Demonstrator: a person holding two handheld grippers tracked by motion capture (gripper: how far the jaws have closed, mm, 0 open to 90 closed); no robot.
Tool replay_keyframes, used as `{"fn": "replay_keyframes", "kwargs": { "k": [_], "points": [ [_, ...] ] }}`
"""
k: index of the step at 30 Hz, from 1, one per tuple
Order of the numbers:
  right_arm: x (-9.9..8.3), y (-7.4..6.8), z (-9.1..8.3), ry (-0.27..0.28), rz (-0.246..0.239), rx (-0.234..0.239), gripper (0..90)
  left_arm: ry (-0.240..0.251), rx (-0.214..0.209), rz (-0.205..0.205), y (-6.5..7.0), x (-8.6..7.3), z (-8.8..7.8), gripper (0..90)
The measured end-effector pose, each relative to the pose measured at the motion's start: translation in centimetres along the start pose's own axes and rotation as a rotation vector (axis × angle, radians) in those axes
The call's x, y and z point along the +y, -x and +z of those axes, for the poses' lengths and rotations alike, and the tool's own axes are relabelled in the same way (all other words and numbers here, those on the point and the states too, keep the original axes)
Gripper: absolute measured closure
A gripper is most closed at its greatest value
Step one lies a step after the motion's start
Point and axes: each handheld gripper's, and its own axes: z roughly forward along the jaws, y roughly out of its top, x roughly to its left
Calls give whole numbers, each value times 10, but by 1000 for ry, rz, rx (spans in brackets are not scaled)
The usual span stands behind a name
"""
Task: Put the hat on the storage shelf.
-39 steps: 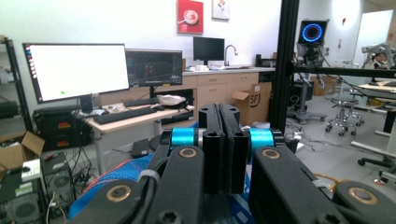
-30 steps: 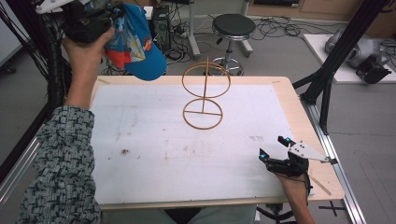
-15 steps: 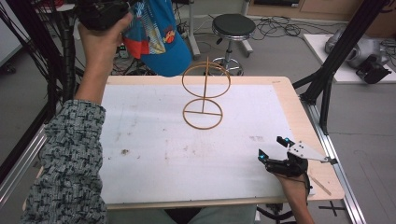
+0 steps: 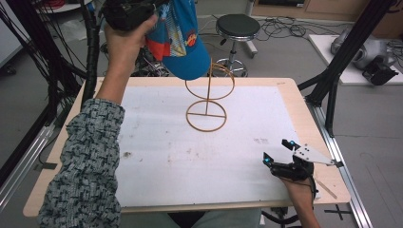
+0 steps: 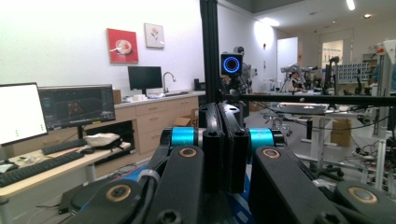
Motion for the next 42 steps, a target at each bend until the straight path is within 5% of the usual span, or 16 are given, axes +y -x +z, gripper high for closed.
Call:
{"fn": "replay_keyframes", "kwargs": {
  "k": [11,19,29,42],
  "points": [
    [0,0,0,-2,-9,5,88,-98,4,2,2,-24,24,878],
    [-1,0,-1,-8,0,7,88,-222,-11,10,-1,-44,33,878],
    [-1,1,0,-11,-4,5,88,-268,-29,-7,-9,-85,26,878],
    [-1,1,0,-16,0,6,88,-316,-67,-29,-10,-120,32,878]
  ]
}}
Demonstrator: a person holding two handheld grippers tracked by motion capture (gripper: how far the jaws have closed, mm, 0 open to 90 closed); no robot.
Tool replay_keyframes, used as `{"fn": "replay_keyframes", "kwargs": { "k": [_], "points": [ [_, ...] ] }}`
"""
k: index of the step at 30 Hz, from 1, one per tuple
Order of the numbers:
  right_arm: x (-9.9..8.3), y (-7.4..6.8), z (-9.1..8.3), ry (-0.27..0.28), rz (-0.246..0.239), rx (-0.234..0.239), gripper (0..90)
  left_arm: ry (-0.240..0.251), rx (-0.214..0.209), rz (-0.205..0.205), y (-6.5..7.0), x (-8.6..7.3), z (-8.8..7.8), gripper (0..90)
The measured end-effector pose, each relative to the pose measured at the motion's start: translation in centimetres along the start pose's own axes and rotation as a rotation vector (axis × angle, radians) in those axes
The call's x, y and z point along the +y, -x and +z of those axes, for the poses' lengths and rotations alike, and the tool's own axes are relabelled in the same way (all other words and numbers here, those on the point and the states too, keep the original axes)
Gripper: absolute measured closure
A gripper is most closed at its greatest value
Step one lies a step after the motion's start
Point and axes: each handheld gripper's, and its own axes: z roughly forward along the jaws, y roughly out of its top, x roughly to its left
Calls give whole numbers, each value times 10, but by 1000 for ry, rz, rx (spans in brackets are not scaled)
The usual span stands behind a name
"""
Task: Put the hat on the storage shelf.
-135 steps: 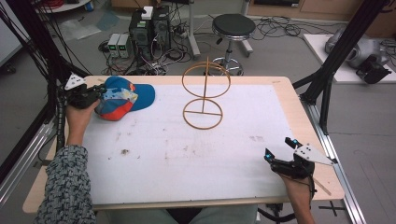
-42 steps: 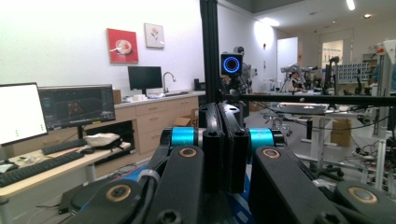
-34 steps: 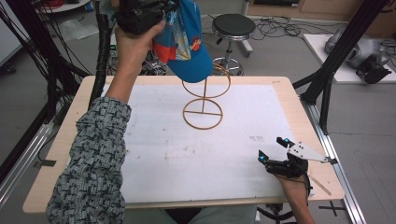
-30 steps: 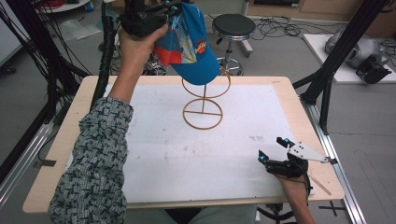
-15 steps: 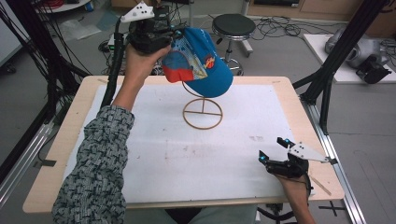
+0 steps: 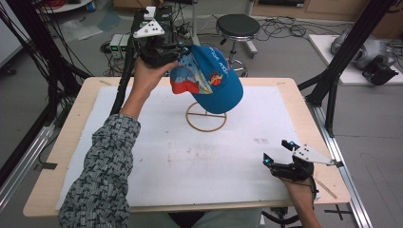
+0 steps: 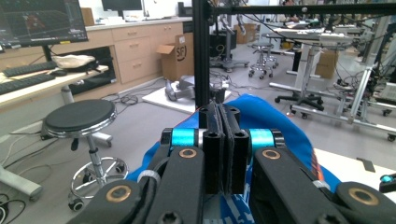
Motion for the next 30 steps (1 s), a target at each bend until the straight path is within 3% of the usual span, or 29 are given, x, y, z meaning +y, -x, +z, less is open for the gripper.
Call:
{"fn": "replay_keyframes", "kwargs": {
  "k": [18,24,30],
  "points": [
    [0,0,0,-7,2,0,88,-39,-27,-50,-5,-20,21,877],
    [-1,1,1,-6,-1,0,88,-28,-49,-78,-5,-22,25,876],
    [-1,1,1,-6,1,0,88,-27,-37,-79,-6,-21,35,875]
  ]
}}
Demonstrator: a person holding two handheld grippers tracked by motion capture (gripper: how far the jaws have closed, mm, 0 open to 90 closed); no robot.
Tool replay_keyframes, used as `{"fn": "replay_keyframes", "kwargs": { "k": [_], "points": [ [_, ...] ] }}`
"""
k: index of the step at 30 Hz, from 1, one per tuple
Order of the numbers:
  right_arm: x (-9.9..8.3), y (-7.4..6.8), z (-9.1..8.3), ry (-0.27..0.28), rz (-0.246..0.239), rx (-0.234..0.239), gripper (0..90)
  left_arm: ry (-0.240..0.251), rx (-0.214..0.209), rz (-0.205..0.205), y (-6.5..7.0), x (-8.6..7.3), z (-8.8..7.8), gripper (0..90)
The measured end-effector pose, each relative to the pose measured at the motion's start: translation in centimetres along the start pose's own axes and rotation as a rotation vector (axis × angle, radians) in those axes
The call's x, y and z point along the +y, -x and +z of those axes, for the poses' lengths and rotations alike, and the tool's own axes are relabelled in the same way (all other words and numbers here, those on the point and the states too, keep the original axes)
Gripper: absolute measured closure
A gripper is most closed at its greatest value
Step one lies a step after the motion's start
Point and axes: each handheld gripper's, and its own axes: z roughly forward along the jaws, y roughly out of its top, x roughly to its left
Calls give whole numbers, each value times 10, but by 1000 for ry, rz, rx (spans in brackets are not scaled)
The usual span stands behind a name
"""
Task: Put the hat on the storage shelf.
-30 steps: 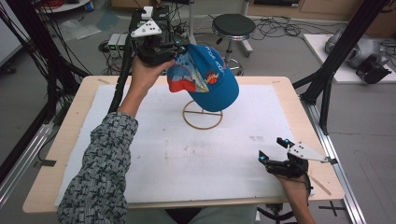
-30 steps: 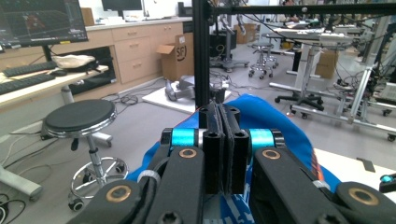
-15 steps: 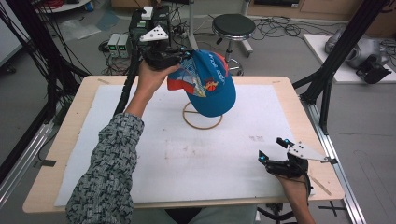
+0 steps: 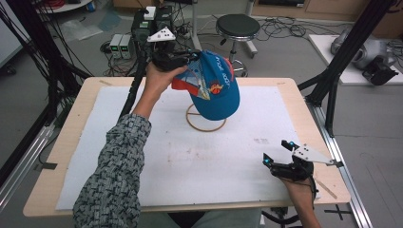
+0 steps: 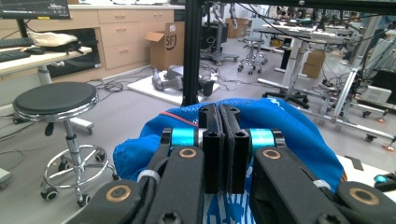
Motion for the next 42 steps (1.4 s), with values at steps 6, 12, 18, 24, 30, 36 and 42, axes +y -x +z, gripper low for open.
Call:
{"fn": "replay_keyframes", "kwargs": {
  "k": [6,12,18,24,30,36,42],
  "points": [
    [-1,1,-1,-3,6,0,88,-6,6,-3,-1,0,14,873],
    [-1,1,-2,-2,8,5,88,-20,12,-42,-10,-5,22,870],
    [-2,1,-2,-4,14,10,88,-27,3,-62,-13,-8,23,863],
    [-1,1,-2,-2,11,12,88,-14,-4,-75,-14,-7,23,862],
    [-1,1,-1,-3,9,10,88,-28,15,-83,-16,-5,28,855],
    [-2,2,-2,-3,13,9,88,-31,-7,-104,-17,-8,30,748],
    [-2,2,-3,0,16,10,88,-14,-38,-113,-17,-7,29,664]
  ]
}}
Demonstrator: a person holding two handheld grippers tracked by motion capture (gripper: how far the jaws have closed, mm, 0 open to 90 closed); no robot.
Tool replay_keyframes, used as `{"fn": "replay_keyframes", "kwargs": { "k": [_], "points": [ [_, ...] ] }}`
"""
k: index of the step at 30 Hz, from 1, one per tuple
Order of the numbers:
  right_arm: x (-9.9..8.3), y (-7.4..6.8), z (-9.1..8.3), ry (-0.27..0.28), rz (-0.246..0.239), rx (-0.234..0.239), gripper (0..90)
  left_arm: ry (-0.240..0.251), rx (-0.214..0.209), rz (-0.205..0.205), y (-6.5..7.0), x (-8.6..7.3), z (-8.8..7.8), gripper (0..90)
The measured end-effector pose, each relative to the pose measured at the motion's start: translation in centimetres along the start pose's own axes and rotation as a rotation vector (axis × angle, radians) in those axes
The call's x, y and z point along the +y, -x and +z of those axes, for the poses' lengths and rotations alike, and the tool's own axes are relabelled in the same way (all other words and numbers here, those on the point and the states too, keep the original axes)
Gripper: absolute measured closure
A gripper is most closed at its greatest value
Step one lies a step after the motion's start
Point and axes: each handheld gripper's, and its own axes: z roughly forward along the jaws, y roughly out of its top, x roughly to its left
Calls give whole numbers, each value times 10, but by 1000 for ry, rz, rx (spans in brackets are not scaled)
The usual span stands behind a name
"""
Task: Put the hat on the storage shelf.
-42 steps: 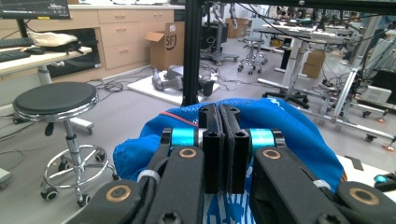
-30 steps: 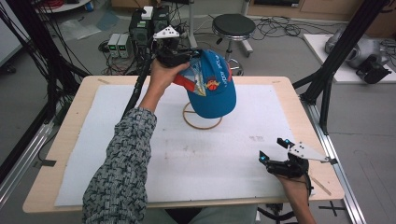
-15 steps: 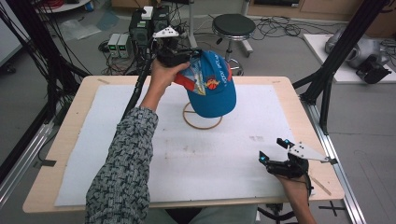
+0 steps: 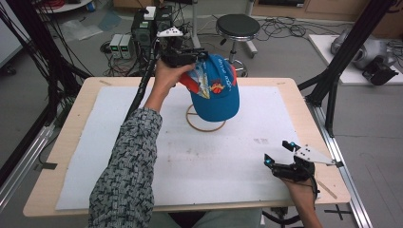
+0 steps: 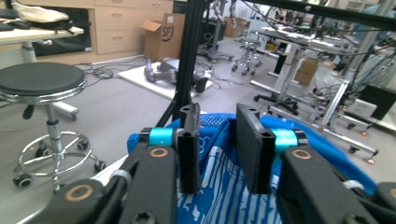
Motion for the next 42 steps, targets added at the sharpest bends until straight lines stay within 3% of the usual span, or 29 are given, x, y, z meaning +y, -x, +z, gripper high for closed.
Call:
{"fn": "replay_keyframes", "kwargs": {
  "k": [2,11,16,29,34,42],
  "points": [
    [0,0,0,0,-5,1,88,10,-4,-6,0,1,-1,570],
    [0,0,0,0,-4,1,88,43,-24,-15,1,8,-14,434],
    [0,0,0,2,-8,-3,88,62,-15,1,3,14,-27,370],
    [4,2,2,34,5,-17,88,78,69,67,4,19,-80,335],
    [8,0,11,53,-18,-15,88,66,108,104,6,19,-102,315],
    [11,-2,17,55,-9,-16,88,67,157,138,6,16,-135,311]
  ]
}}
